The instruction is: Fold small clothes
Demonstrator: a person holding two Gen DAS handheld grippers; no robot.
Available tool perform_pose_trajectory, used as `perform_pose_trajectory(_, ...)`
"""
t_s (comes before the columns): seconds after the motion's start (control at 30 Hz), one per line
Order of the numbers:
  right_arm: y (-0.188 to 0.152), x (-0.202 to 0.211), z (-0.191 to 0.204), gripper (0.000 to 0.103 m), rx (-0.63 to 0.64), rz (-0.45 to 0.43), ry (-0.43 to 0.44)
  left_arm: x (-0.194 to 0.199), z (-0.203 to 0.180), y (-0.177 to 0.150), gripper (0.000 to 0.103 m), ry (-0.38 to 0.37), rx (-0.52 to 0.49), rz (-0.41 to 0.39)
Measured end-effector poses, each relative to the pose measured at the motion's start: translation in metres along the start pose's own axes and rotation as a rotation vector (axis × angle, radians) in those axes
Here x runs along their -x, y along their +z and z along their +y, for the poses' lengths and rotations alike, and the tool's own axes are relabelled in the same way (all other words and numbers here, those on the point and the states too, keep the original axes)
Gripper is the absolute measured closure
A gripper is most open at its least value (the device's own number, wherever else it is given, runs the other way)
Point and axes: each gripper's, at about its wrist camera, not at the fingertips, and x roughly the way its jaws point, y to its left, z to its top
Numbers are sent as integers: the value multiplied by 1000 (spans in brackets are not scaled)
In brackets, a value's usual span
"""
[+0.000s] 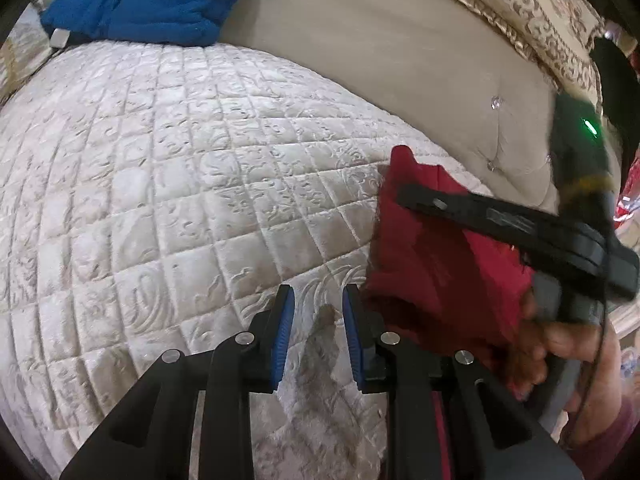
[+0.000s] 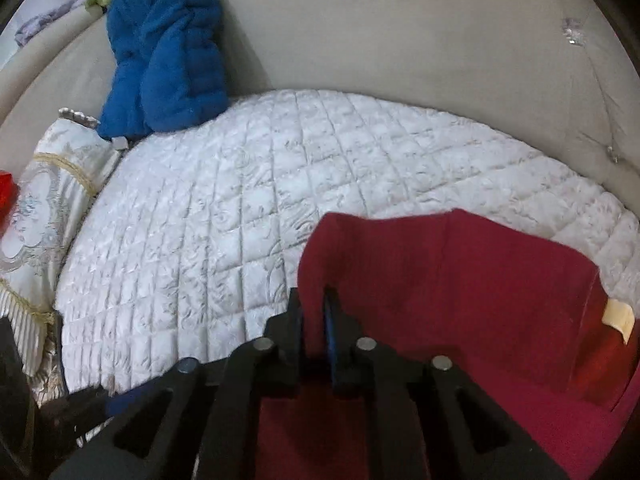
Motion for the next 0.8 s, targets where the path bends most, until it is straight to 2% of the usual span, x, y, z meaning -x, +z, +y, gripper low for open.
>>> perform_pose_trajectory(0.07, -12, 29, -9, 41, -17, -16, 19, 9, 0, 0, 99, -10, 3, -21)
perform_pose_trajectory(0.1, -23, 52, -16, 38, -8, -59, -3, 15, -3, 2, 99, -12, -6, -41)
perform_pose_trajectory(0.17, -41, 85, -32, 37, 0, -79, -84, 23, -13, 6, 95, -18, -33, -68)
perform_pose_trajectory(0.27, -74, 134, -72, 37, -52, -125, -238, 25, -39, 11, 87, -35, -78, -75)
perform_pose_trajectory(0.33, -96, 169, -109, 37, -123, -180, -377, 13, -52, 14, 84, -18, -110, -45)
perform_pose_trajectory(0.37, -107, 187, -136, 37, -198, -203, -460, 5, -57, 15, 84, -2, -120, -30)
perform_pose_trajectory(0.43, -120, 207, -173, 37, -314, -213, -530, -13, -64, 16, 84, 46, -127, 7)
perform_pose_trajectory(0.47, -128, 216, -194, 37, -382, -218, -537, -26, -64, 13, 84, 92, -131, 45)
perform_pose_trajectory(0.53, -136, 220, -210, 37, -431, -227, -486, -38, -58, 6, 82, 113, -108, 82)
perform_pose_trajectory(0.63, -136, 203, -213, 37, -403, -216, -356, -37, -54, 1, 80, 96, -90, 49)
perform_pose_trajectory(0.67, -131, 189, -206, 37, -390, -209, -341, -36, -55, 1, 80, 104, -94, 47)
perform_pose_trajectory(0.7, -131, 177, -203, 48, -370, -181, -348, -35, -56, 0, 80, 113, -99, 47)
perform_pose_trajectory(0.73, -131, 168, -203, 64, -353, -153, -371, -34, -57, -1, 80, 122, -101, 48)
perform_pose_trajectory(0.77, -132, 160, -201, 98, -332, -119, -405, -35, -58, -1, 80, 127, -104, 49)
perform_pose_trajectory(0.8, -134, 161, -199, 99, -331, -132, -418, -36, -59, -1, 80, 132, -108, 51)
